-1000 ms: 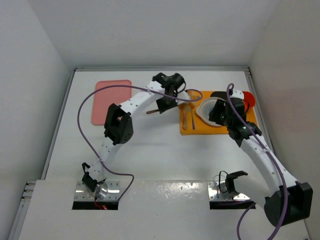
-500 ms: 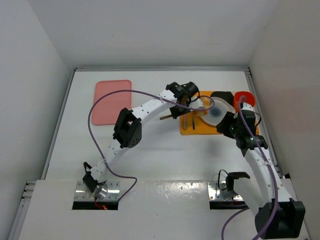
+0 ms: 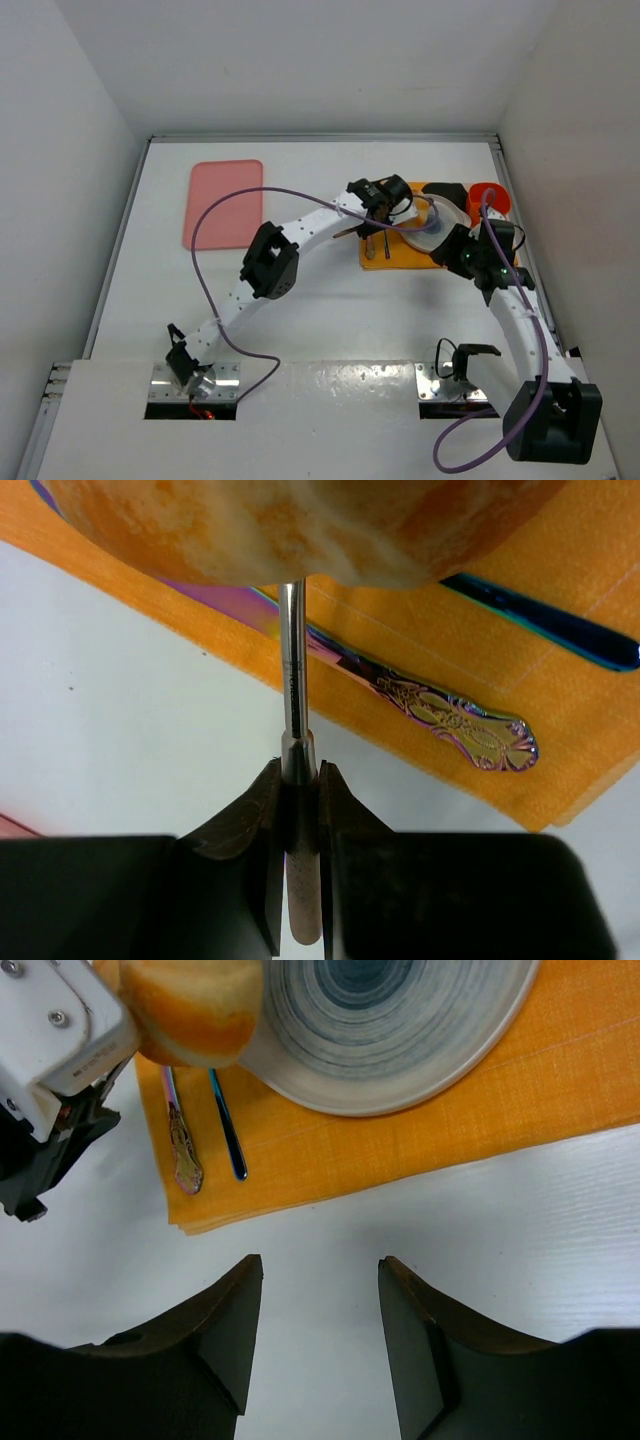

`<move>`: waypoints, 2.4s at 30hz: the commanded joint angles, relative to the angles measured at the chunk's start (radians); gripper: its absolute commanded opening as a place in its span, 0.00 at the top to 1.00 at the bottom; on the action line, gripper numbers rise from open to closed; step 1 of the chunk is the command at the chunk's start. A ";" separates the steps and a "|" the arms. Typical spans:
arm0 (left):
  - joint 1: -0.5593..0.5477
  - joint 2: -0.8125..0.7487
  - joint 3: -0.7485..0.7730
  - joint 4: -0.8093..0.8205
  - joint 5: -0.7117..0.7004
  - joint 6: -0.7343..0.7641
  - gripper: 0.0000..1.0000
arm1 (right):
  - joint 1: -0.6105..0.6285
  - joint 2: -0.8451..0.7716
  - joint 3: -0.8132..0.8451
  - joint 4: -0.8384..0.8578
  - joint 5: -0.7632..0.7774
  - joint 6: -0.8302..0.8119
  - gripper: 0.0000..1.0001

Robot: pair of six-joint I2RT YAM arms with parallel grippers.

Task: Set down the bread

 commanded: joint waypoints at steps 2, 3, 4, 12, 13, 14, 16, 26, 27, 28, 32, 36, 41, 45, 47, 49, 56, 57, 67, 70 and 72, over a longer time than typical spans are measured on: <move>-0.027 -0.006 0.075 0.094 -0.046 -0.006 1.00 | -0.006 -0.026 0.025 -0.032 -0.009 0.008 0.49; -0.027 -0.006 0.087 0.105 -0.046 -0.006 1.00 | -0.008 -0.027 0.028 -0.041 -0.001 0.011 0.49; -0.036 0.004 0.087 0.114 -0.057 0.003 1.00 | -0.008 -0.029 0.037 -0.051 0.005 0.008 0.49; -0.076 0.041 0.076 0.201 -0.104 0.049 1.00 | -0.006 -0.038 0.087 -0.127 0.079 -0.052 0.49; -0.076 0.041 0.067 0.201 -0.104 0.049 1.00 | -0.008 -0.038 0.090 -0.129 0.082 -0.061 0.49; -0.076 0.055 0.067 0.210 -0.104 0.049 1.00 | -0.006 -0.038 0.102 -0.132 0.088 -0.064 0.49; -0.076 0.066 0.058 0.211 -0.104 0.060 1.00 | -0.008 -0.041 0.111 -0.155 0.099 -0.086 0.49; -0.076 0.123 0.067 0.302 -0.245 0.140 1.00 | -0.006 -0.057 0.139 -0.189 0.136 -0.123 0.49; -0.076 0.123 0.067 0.315 -0.262 0.140 1.00 | -0.006 -0.057 0.136 -0.189 0.136 -0.120 0.49; -0.076 0.123 0.076 0.332 -0.282 0.152 1.00 | -0.006 -0.051 0.133 -0.186 0.134 -0.117 0.49; -0.054 0.123 0.076 0.381 -0.385 0.183 1.00 | -0.006 -0.049 0.123 -0.181 0.137 -0.120 0.49; -0.034 0.078 0.053 0.476 -0.423 0.232 1.00 | -0.006 -0.046 0.131 -0.190 0.139 -0.129 0.49; -0.034 0.060 0.044 0.623 -0.478 0.344 1.00 | -0.006 -0.035 0.139 -0.183 0.120 -0.129 0.49; -0.013 0.060 0.044 0.721 -0.555 0.410 1.00 | -0.006 -0.035 0.145 -0.190 0.120 -0.127 0.49; 0.027 0.031 0.044 0.721 -0.555 0.392 1.00 | -0.008 -0.038 0.143 -0.177 0.122 -0.120 0.49; 0.056 -0.046 0.012 0.659 -0.512 0.343 1.00 | -0.006 -0.035 0.139 -0.161 0.120 -0.112 0.49; 0.214 -0.470 -0.414 0.320 -0.066 0.054 1.00 | -0.032 0.008 0.084 -0.063 0.090 -0.084 0.49; 0.242 -0.526 -0.559 0.280 0.050 0.011 1.00 | -0.040 0.005 0.073 -0.055 0.077 -0.081 0.49; 0.294 -1.052 -1.397 0.228 0.167 -0.060 1.00 | -0.120 -0.135 -0.120 -0.069 0.036 -0.072 0.34; 0.343 -1.094 -1.519 0.255 0.167 -0.026 1.00 | -0.121 -0.182 -0.146 -0.115 0.048 -0.067 0.21; 0.363 -1.112 -1.619 0.310 0.140 -0.003 1.00 | -0.121 -0.213 -0.169 -0.156 0.074 -0.058 0.12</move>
